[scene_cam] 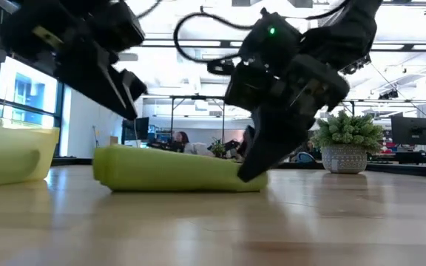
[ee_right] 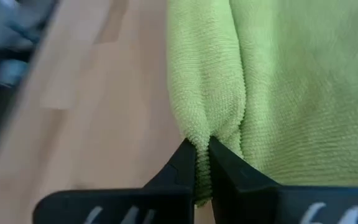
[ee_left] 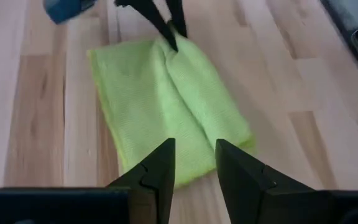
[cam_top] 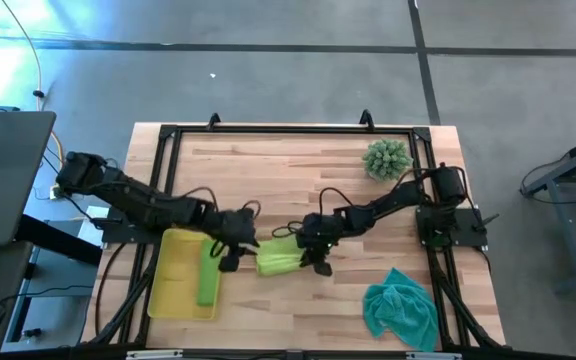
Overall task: Roll microfiber towels into tight, uniform cylinder then place into a basket
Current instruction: Roll the light green microfiber towel
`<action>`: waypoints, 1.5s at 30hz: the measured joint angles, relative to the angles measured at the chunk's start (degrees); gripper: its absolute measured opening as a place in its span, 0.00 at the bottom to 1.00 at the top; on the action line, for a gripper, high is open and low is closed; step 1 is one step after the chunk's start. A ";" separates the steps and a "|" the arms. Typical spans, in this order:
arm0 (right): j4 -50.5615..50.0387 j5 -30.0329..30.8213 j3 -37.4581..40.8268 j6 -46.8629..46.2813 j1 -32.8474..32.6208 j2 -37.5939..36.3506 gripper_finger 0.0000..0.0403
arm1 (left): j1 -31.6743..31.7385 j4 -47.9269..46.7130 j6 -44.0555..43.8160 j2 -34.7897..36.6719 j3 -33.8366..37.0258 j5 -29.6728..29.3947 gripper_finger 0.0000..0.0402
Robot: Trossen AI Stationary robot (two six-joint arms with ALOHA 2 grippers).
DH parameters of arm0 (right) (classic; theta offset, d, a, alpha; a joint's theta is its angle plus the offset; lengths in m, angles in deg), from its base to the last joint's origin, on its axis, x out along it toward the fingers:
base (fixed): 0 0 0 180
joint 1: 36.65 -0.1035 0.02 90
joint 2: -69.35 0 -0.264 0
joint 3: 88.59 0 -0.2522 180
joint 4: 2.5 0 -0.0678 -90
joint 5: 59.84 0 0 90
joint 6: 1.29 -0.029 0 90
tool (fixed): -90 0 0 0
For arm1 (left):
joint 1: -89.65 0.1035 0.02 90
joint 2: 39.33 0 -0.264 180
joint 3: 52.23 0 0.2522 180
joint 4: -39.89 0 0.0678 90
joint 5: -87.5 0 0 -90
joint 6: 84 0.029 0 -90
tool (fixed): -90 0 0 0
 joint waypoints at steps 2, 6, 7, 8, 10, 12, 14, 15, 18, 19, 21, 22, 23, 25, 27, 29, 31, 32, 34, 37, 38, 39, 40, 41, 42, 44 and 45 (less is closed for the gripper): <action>0.06 -3.20 0.04 -5.15 1.21 0.04 0.01 | -3.26 1.71 0.00 -0.04 0.03 -4.15 0.26; -0.97 -4.84 -0.06 -14.91 2.60 -0.02 0.01 | -8.60 5.29 -1.36 -0.01 -0.01 -10.30 0.26; -1.08 -4.81 -0.09 -16.44 2.79 -0.08 0.01 | -9.69 6.51 -2.15 -0.02 -0.01 -11.94 0.26; -1.07 -4.94 -0.09 -17.65 2.84 -0.12 0.01 | -10.64 7.66 -2.62 -0.23 -0.04 -13.48 0.27; -1.05 -5.67 -0.15 -18.69 2.85 -0.13 0.01 | -12.05 9.46 -3.53 -1.40 -0.08 -17.74 0.28; -0.98 -6.07 -0.15 -18.80 2.85 -0.13 0.01 | -13.04 11.27 -4.54 -2.91 -0.05 -20.86 0.31; -0.97 -6.03 -0.15 -18.88 2.85 -0.13 0.01 | -13.39 13.85 -4.66 -4.98 -0.08 -22.10 0.33; -1.02 -6.03 -0.17 -19.05 2.85 -0.13 0.01 | -13.48 14.88 -4.86 -6.36 -0.08 -22.07 0.35; -1.34 -6.03 -0.19 -19.38 2.85 -0.19 0.02 | -13.87 17.27 -4.99 -10.40 -0.35 -22.05 0.39; -1.32 -6.03 -0.20 -20.00 2.85 -0.20 0.03 | -13.87 17.22 -4.31 -11.66 -0.69 -22.05 0.40; -1.33 -6.03 -0.20 -20.77 2.85 -0.22 0.03 | -14.14 16.90 -2.16 -14.35 -1.37 -22.09 0.41; -1.34 -6.04 -0.20 -20.78 2.85 -0.22 0.03 | -14.22 16.94 -1.17 -15.75 -1.70 -22.22 0.42; -1.32 -6.03 -0.20 -20.78 2.83 -0.22 0.03 | -14.32 16.79 -0.13 -16.91 -1.89 -22.72 0.42; -1.32 -6.03 -0.22 -20.80 2.83 -0.22 0.04 | -14.56 16.84 1.30 -19.28 -2.58 -24.77 0.42; -1.26 -6.01 -0.22 -20.81 2.83 -0.22 0.04 | -14.57 16.79 1.76 -21.23 -2.95 -26.71 0.41; -1.27 -6.03 -0.22 -20.89 2.83 -0.22 0.04 | -14.55 16.76 1.47 -22.79 -3.47 -27.29 0.40; -1.30 -6.01 -0.22 -20.87 2.83 -0.22 0.04 | -14.46 16.76 -0.25 -23.57 -3.55 -27.23 0.37; -1.34 -6.01 -0.22 -20.74 2.83 -0.22 0.04 | -14.28 16.76 -1.55 -23.75 -3.56 -26.60 0.35; -1.30 -5.99 -0.22 -19.74 2.81 -0.22 0.04 | -13.58 16.31 -4.63 -24.02 -3.64 -23.89 0.30; -1.38 -6.04 -0.20 -17.19 2.83 -0.36 0.09 | -12.23 14.46 -10.12 -23.77 -3.75 -19.29 0.20; -1.53 -6.03 -0.16 -15.99 2.83 -0.57 0.11 | -11.78 13.88 -12.09 -23.77 -3.84 -18.32 0.17; -1.65 -5.99 -0.15 -14.71 2.83 -0.89 0.13 | -11.36 13.43 -14.18 -23.73 -3.85 -17.26 0.14; -2.11 -5.88 -0.13 -13.28 2.83 -1.55 0.16 | -10.88 13.12 -16.26 -23.68 -3.86 -15.63 0.11; -2.53 -5.86 -0.11 -11.95 2.83 -2.28 0.18 | -10.27 12.95 -18.16 -23.62 -3.88 -13.53 0.08; -2.63 -5.88 -0.11 -10.64 2.83 -3.01 0.20 | -9.49 12.88 -19.83 -23.60 -3.91 -10.96 0.06; -3.82 -5.77 -0.11 -6.79 2.81 -4.76 0.23 | -7.96 13.05 -22.63 -23.60 -3.95 -5.60 0.03; -4.31 -4.75 -0.11 -4.52 2.64 -5.76 0.24 | -7.23 13.17 -23.96 -23.60 -3.95 -3.12 0.02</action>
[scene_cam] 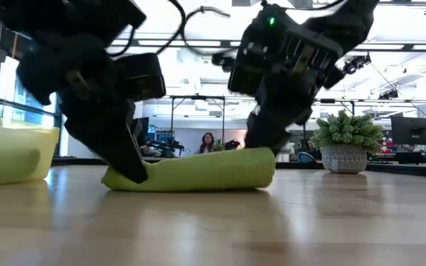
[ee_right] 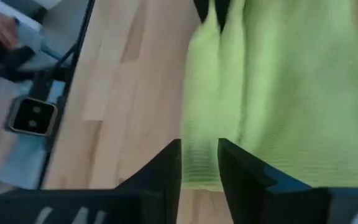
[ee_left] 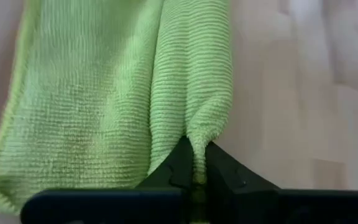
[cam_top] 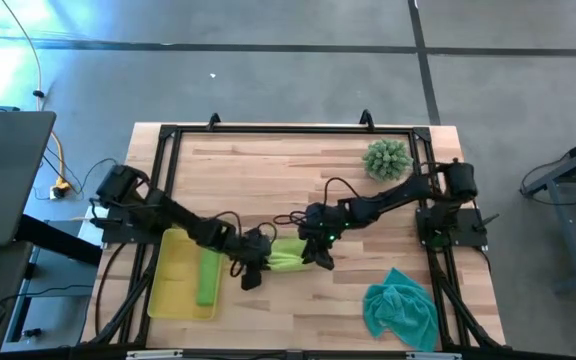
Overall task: Roll microfiber towels into tight, uniform cylinder then place into a basket
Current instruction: Roll the light green microfiber towel
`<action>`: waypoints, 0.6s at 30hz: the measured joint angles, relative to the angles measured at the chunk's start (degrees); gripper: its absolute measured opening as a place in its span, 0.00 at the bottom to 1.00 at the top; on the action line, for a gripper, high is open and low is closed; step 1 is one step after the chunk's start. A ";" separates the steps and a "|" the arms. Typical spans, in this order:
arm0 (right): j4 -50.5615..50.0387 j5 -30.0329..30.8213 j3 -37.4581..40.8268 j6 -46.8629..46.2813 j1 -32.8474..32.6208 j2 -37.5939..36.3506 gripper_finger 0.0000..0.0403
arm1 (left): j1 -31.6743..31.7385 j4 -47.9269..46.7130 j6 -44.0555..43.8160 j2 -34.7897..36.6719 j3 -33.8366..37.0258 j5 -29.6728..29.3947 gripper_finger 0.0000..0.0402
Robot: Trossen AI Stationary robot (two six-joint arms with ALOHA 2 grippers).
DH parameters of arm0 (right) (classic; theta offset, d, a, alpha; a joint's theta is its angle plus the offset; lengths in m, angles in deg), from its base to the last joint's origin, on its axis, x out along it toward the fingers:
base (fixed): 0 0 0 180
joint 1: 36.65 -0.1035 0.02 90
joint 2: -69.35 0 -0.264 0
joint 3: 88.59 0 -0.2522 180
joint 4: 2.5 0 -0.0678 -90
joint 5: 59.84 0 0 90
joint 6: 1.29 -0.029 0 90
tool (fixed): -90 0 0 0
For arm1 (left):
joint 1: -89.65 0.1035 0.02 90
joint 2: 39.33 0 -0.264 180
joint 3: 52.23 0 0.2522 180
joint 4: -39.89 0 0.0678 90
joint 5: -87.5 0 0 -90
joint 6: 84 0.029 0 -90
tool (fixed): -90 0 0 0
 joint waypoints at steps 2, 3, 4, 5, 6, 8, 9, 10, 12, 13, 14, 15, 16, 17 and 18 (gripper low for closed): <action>-1.16 3.33 0.00 5.02 -0.89 -2.15 0.25 | 1.61 0.02 -2.65 -0.03 0.05 4.67 0.02; -1.96 5.79 0.00 8.15 -1.62 -3.26 0.25 | 2.59 0.04 -3.63 -0.09 0.07 6.83 0.03; -2.63 8.32 0.00 11.14 -2.63 -4.17 0.24 | 3.62 0.18 -4.59 -0.19 0.11 8.72 0.03; -2.74 11.10 0.00 14.14 -3.78 -4.95 0.24 | 4.67 0.23 -5.45 -0.28 0.11 10.56 0.04; -3.00 13.92 0.00 17.29 -5.05 -5.49 0.23 | 5.77 0.21 -5.98 -0.32 0.20 12.45 0.04; -2.79 18.54 -0.02 23.60 -8.00 -6.08 0.22 | 7.94 0.17 -6.66 -0.41 0.27 15.61 0.04; -2.72 20.62 -0.02 26.64 -9.47 -6.15 0.21 | 8.93 0.02 -6.74 -0.44 0.32 17.00 0.03; -2.67 22.96 -0.02 29.33 -11.03 -6.13 0.20 | 9.95 -0.19 -6.73 -0.44 0.38 18.39 0.03; -2.71 28.51 -0.02 33.21 -13.66 -5.64 0.19 | 11.60 -0.55 -6.82 -0.46 0.39 20.44 0.03; -2.74 31.30 -0.02 33.92 -14.80 -5.20 0.19 | 12.34 -0.63 -6.82 -0.48 0.39 21.04 0.03; -2.65 33.87 -0.02 34.37 -15.64 -4.67 0.19 | 12.92 -0.74 -6.85 -0.48 0.39 21.59 0.03; -2.67 36.34 -0.02 34.53 -16.25 -4.19 0.19 | 13.39 -0.83 -7.06 -0.48 0.39 21.92 0.03; -2.64 38.31 -0.02 34.69 -16.74 -3.67 0.19 | 13.73 -0.84 -7.43 -0.48 0.39 22.01 0.03; -2.33 39.87 -0.02 34.89 -17.11 -3.11 0.19 | 13.93 -0.82 -7.91 -0.48 0.39 21.98 0.03; -2.24 41.71 -0.02 35.09 -17.40 -2.66 0.19 | 14.07 -0.79 -8.34 -0.48 0.39 21.90 0.03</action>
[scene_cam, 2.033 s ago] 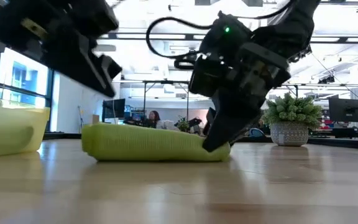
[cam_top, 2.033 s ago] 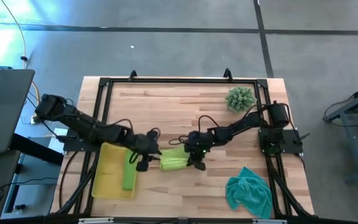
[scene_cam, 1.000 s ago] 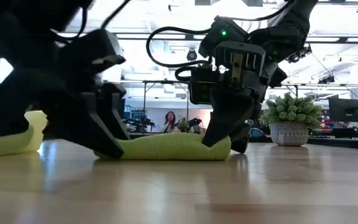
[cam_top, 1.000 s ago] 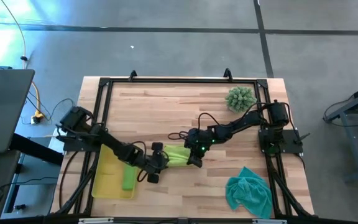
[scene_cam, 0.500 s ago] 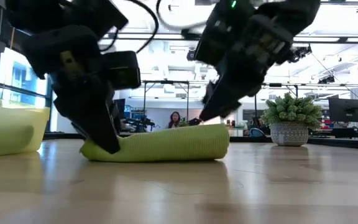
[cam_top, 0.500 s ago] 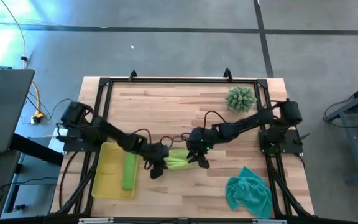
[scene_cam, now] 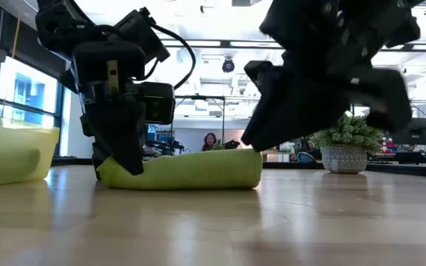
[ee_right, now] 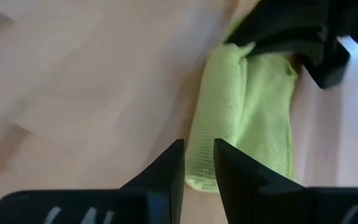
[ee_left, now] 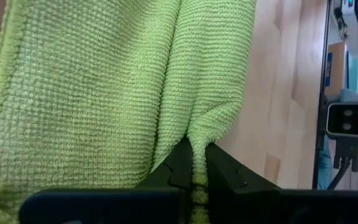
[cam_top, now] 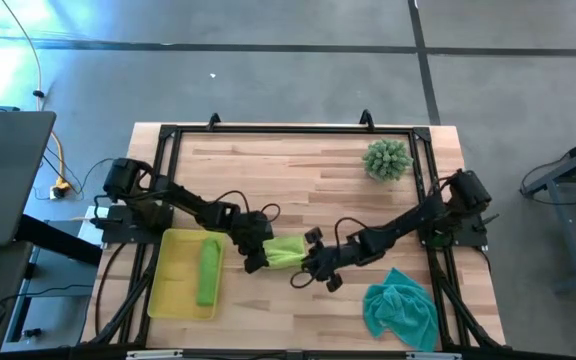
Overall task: Roll microfiber towels into tight, uniform cylinder then place into a basket
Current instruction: Roll the light green microfiber towel
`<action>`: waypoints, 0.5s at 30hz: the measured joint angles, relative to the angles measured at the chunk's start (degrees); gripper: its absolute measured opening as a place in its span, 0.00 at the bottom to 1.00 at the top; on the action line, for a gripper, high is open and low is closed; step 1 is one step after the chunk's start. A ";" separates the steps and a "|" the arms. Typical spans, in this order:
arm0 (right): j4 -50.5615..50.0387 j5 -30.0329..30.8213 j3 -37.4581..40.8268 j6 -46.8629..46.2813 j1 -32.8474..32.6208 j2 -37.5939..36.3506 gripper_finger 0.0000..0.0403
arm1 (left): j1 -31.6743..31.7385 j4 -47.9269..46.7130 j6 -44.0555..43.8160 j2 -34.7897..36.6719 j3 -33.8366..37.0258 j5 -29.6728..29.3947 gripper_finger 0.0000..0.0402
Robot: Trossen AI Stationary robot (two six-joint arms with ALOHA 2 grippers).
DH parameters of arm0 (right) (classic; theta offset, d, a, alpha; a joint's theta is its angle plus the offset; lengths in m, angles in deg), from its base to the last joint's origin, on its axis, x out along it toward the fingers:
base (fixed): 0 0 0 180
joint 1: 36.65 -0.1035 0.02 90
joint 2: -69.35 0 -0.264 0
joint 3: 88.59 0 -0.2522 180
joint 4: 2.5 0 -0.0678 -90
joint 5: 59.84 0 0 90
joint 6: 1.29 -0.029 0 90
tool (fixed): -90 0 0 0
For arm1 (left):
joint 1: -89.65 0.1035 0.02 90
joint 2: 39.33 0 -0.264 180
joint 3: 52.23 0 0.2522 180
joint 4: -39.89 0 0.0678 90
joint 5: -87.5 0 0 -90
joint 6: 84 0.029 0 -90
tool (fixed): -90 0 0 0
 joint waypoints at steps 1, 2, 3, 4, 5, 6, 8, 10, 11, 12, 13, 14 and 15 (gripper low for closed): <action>0.11 1.44 0.00 0.01 -0.22 0.46 0.19 | 0.06 0.02 -0.37 0.00 0.00 -0.14 0.03; 0.67 2.66 0.00 -0.10 -0.33 0.99 0.19 | 0.10 -0.01 -0.47 0.00 0.00 -0.15 0.03; 1.17 3.70 0.00 -0.39 -0.40 1.38 0.19 | 0.10 -0.02 -0.47 0.00 0.00 -0.15 0.03; 1.55 4.33 0.00 -0.87 -0.40 1.69 0.19 | 0.10 0.00 -0.52 0.00 0.00 -0.08 0.03; 2.03 4.86 -0.02 -1.82 -0.40 1.98 0.21 | 0.10 0.00 -0.74 0.00 0.00 0.09 0.03; 2.38 5.09 -0.04 -2.98 -0.40 2.22 0.22 | 0.10 0.00 -0.81 0.00 0.00 0.19 0.03; 2.70 5.11 -0.07 -5.02 -0.29 2.64 0.28 | -0.03 0.00 -0.94 0.00 0.00 0.13 0.03; 2.94 5.11 -0.11 -5.79 -0.06 3.18 0.34 | -0.03 0.10 -1.36 0.00 0.00 0.17 0.03; 2.81 5.11 -0.11 -5.84 -0.05 3.49 0.37 | -0.03 0.20 -1.55 0.00 0.00 0.19 0.03; 3.02 5.12 -0.11 -5.65 -0.01 3.90 0.40 | -0.03 0.26 -1.66 0.00 0.00 0.28 0.03; 3.00 5.13 -0.13 -5.29 0.18 4.30 0.42 | -0.03 0.31 -1.70 0.00 0.00 0.39 0.03; 2.88 5.12 -0.13 -5.16 0.42 4.76 0.44 | -0.03 0.38 -1.81 0.00 0.00 0.59 0.03; 2.99 5.12 -0.13 -5.48 0.74 5.24 0.45 | -0.01 0.46 -2.01 0.00 0.02 0.79 0.03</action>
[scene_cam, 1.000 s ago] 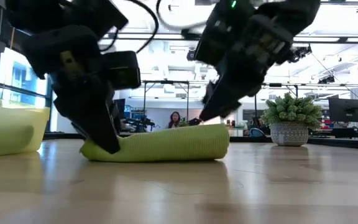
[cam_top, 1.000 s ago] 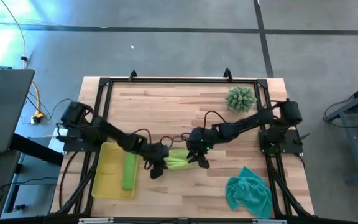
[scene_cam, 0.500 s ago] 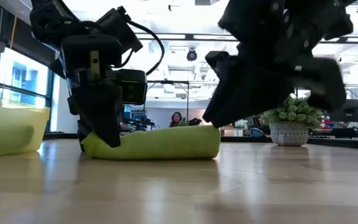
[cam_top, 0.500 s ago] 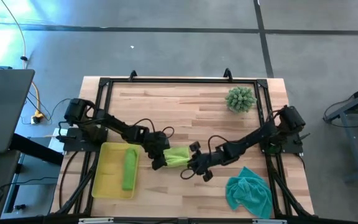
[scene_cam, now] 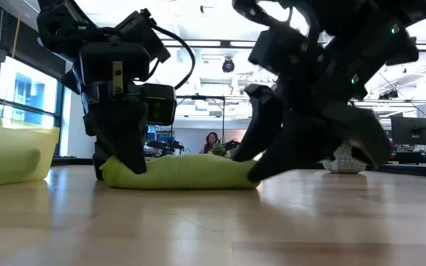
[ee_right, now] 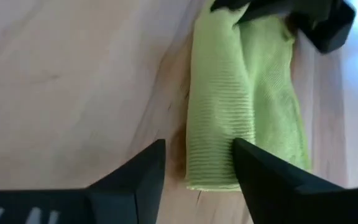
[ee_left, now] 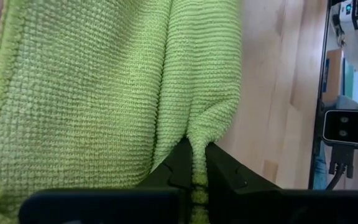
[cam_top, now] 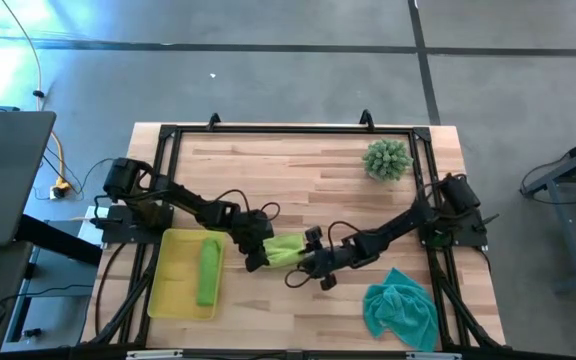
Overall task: Roll microfiber towels into tight, uniform cylinder then place into a basket
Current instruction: Roll the light green microfiber towel
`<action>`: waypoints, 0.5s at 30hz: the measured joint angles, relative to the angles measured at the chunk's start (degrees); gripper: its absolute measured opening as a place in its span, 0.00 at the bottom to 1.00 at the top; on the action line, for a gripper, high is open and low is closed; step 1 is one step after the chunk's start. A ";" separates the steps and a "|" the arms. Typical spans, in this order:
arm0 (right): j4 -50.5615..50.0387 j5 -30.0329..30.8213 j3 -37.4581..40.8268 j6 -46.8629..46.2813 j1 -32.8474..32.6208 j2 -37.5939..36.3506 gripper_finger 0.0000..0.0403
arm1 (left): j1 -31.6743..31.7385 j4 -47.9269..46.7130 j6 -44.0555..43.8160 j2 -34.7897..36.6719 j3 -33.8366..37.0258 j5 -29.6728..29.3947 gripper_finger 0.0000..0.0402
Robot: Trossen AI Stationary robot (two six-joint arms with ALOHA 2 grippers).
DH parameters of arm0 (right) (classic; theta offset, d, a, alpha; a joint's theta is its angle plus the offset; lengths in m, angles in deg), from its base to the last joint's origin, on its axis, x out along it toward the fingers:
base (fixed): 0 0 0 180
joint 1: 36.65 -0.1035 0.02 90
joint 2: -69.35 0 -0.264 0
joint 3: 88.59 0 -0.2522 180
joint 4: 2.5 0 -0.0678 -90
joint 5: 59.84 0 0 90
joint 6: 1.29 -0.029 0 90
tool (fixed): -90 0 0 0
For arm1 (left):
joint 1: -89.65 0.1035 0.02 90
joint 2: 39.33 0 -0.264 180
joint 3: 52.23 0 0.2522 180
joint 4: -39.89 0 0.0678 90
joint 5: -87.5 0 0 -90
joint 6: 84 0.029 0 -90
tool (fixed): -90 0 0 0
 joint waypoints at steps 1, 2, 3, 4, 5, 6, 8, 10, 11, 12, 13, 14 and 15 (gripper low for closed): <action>-0.07 -0.04 0.00 -0.66 0.40 0.41 0.46 | 0.00 0.07 -0.22 0.00 0.00 0.08 0.03; 0.00 -0.07 -0.01 -1.45 0.92 0.86 0.46 | 0.00 0.14 -0.27 0.00 0.00 0.16 0.04; 0.06 -0.25 -0.04 -2.34 1.48 1.25 0.46 | 0.02 0.16 -0.27 0.00 0.00 0.29 0.05; 0.10 -0.52 -0.10 -2.97 1.94 1.43 0.45 | 0.02 0.16 -0.27 0.09 0.01 0.36 0.06; 0.23 -0.54 -0.17 -3.91 2.32 1.72 0.45 | 0.02 0.15 -0.27 0.18 0.04 0.37 0.07; 0.25 -1.12 -0.18 -4.77 2.73 1.84 0.44 | 0.04 0.22 -0.27 0.22 0.05 0.37 0.08; 0.16 -2.76 -0.20 -6.98 3.54 2.07 0.41 | 0.07 0.42 -0.16 0.22 0.09 0.69 0.11; -0.44 -4.40 -0.26 -9.19 4.21 2.13 0.37 | 0.09 0.20 0.77 1.07 0.13 0.80 0.13; -0.75 -4.94 -0.28 -10.39 4.51 2.13 0.35 | 0.09 -0.38 1.72 1.54 0.17 0.81 0.15; -1.32 -5.06 -0.30 -11.66 4.73 2.17 0.32 | 0.11 -0.97 2.77 1.96 0.20 0.72 0.16; -1.74 -5.03 -0.35 -12.74 4.83 2.19 0.30 | 0.31 -1.33 3.78 2.34 0.30 0.73 0.17; -2.12 -4.95 -0.35 -13.45 4.88 2.20 0.27 | 0.56 -1.96 4.71 3.03 0.31 0.69 0.18; -2.43 -4.75 -0.35 -13.97 4.90 2.21 0.23 | 0.85 -3.31 5.57 4.19 0.34 0.26 0.19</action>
